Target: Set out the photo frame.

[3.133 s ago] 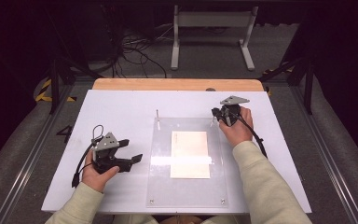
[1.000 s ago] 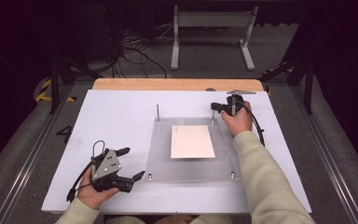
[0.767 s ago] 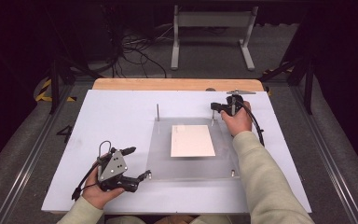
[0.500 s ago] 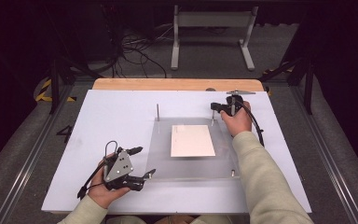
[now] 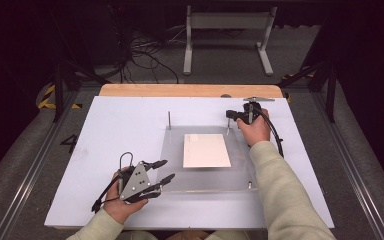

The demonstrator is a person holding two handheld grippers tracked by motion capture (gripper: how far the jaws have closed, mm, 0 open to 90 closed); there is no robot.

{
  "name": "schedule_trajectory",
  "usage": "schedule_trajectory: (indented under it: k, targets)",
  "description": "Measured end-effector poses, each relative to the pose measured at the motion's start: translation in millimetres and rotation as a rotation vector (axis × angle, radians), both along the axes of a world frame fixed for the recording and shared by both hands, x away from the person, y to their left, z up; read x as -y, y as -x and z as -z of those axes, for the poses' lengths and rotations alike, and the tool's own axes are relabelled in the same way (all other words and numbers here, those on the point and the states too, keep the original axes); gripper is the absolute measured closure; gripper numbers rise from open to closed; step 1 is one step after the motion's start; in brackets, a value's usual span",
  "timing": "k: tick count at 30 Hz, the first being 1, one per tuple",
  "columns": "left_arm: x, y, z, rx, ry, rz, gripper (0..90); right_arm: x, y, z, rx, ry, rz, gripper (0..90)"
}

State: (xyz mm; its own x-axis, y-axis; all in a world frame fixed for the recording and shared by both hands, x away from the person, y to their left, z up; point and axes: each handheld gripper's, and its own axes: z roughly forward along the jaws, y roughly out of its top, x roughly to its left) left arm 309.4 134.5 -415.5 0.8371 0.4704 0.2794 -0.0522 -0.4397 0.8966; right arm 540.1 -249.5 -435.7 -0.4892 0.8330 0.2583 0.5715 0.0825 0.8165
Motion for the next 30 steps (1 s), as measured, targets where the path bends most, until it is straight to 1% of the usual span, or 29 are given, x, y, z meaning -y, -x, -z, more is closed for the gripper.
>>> schedule_trajectory:
  k: [3, 11, 12, 13, 15, 17, 18, 19, 20, 22, 23, 24, 25, 28, 29, 30]
  targets:
    - [-0.4, 0.3, -2.7, -0.005, 0.012, -0.010, 54.1, 0.6, -0.3, 1.2, -0.004, -0.015, 0.007, 85.3]
    - [-0.8, -1.0, -4.7, -0.020, 0.018, -0.008, 54.4, 0.6, -0.2, 0.8, -0.011, -0.020, 0.011, 85.1]
    - [-1.2, -1.5, -5.8, -0.023, 0.017, -0.010, 54.4, 1.6, -0.3, 1.1, -0.016, -0.034, 0.010, 84.9]
    - [-1.3, -1.8, -6.2, -0.025, 0.018, -0.009, 54.4, 1.6, -0.4, 1.0, -0.017, -0.037, 0.011, 84.8]
    - [-1.3, -2.1, -6.4, -0.027, 0.021, -0.009, 54.3, 1.7, -0.3, 0.5, -0.020, -0.036, 0.010, 84.7]
    - [-1.8, -3.1, -7.7, -0.031, 0.009, -0.004, 54.1, 0.6, 0.9, -1.9, -0.022, -0.018, 0.012, 84.3]
    - [-1.5, -3.6, -7.8, -0.035, 0.006, -0.002, 53.8, 0.5, 2.3, -3.8, -0.022, -0.011, 0.016, 81.5]
    - [-1.1, -4.0, -7.8, -0.036, 0.005, 0.000, 53.8, 0.5, 2.3, -3.8, -0.022, -0.011, 0.016, 81.5]
    - [-0.9, -4.5, -8.1, -0.038, 0.004, 0.003, 53.8, 1.2, 3.5, -5.0, -0.024, -0.014, 0.026, 78.6]
    - [-1.0, -5.8, -9.2, -0.043, 0.007, 0.005, 53.8, 3.9, 7.2, -8.5, -0.008, -0.022, 0.039, 74.1]
    - [-0.9, -6.0, -9.4, -0.044, 0.010, 0.005, 53.9, 5.1, 9.6, -10.7, 0.004, -0.017, 0.037, 72.7]
    - [-0.9, -6.6, -9.7, -0.046, 0.014, 0.007, 53.8, 6.0, 11.6, -12.3, 0.012, -0.011, 0.035, 71.7]
    - [-1.4, -7.2, -10.6, -0.050, 0.008, 0.011, 53.8, 7.6, 15.1, -15.0, 0.025, -0.005, 0.028, 70.9]
    - [-1.3, -8.2, -11.7, -0.053, 0.011, 0.013, 53.8, 12.8, 24.4, -21.4, 0.047, -0.015, 0.019, 68.8]
    - [-1.2, -8.6, -11.8, -0.052, 0.016, 0.011, 53.8, 14.9, 28.6, -23.9, 0.062, -0.019, 0.015, 67.6]
    - [-1.2, -8.6, -11.8, -0.052, 0.016, 0.011, 53.8, 14.9, 28.6, -23.9, 0.062, -0.019, 0.015, 67.6]
